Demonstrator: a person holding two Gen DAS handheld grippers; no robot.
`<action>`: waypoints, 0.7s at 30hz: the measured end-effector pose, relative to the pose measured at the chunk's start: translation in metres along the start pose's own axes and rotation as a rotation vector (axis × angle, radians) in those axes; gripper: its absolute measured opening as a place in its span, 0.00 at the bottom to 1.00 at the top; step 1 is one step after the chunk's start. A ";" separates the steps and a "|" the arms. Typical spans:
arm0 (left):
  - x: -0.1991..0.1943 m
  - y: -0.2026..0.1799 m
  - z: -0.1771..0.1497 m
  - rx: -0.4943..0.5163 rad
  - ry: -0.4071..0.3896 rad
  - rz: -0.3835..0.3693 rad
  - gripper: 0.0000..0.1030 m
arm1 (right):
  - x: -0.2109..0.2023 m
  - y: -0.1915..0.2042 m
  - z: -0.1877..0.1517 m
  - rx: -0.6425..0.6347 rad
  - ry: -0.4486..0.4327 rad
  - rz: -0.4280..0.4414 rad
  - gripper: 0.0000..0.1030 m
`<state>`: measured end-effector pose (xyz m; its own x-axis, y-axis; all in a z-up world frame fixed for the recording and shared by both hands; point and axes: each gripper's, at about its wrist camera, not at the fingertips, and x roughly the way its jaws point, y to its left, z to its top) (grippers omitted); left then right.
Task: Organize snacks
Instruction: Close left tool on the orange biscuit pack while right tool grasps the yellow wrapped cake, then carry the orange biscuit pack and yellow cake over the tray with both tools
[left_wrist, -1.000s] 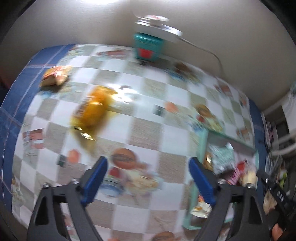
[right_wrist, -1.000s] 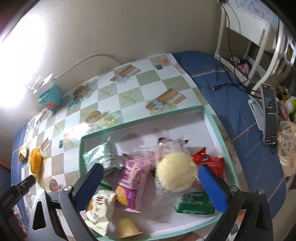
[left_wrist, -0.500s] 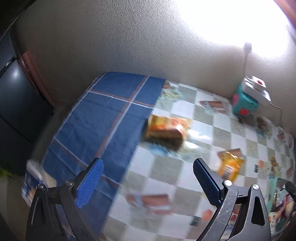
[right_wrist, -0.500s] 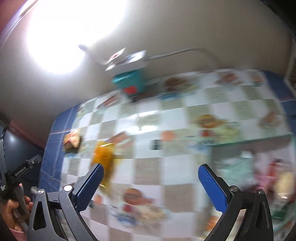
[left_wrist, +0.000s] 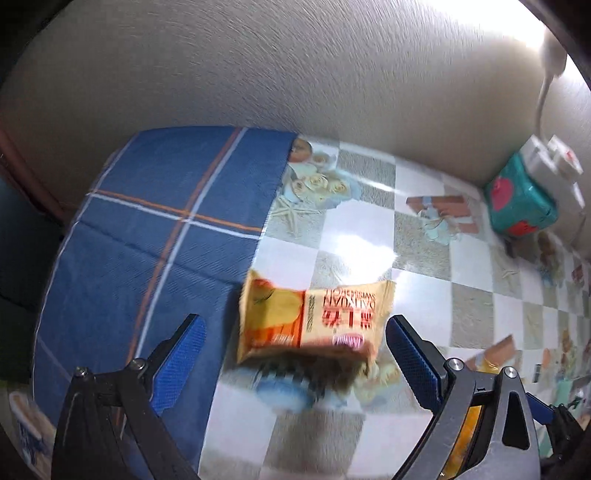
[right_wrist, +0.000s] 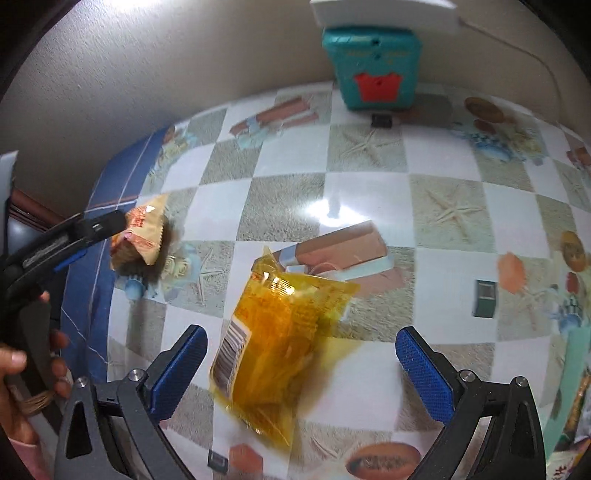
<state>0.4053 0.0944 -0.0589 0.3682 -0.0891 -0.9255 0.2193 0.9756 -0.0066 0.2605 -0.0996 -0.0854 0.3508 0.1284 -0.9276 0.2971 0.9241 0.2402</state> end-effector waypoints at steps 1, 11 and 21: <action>0.005 -0.002 0.001 0.011 0.008 0.010 0.95 | 0.005 0.002 0.001 -0.003 0.008 0.001 1.00; 0.024 -0.011 -0.004 0.031 0.034 0.029 0.87 | 0.011 0.012 -0.007 -0.036 0.004 -0.026 0.84; 0.011 -0.025 -0.019 0.086 0.028 0.046 0.75 | -0.004 0.010 -0.019 -0.073 0.011 0.031 0.51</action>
<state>0.3868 0.0732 -0.0762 0.3549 -0.0382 -0.9341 0.2799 0.9577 0.0672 0.2449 -0.0839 -0.0852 0.3490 0.1606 -0.9233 0.2204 0.9435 0.2474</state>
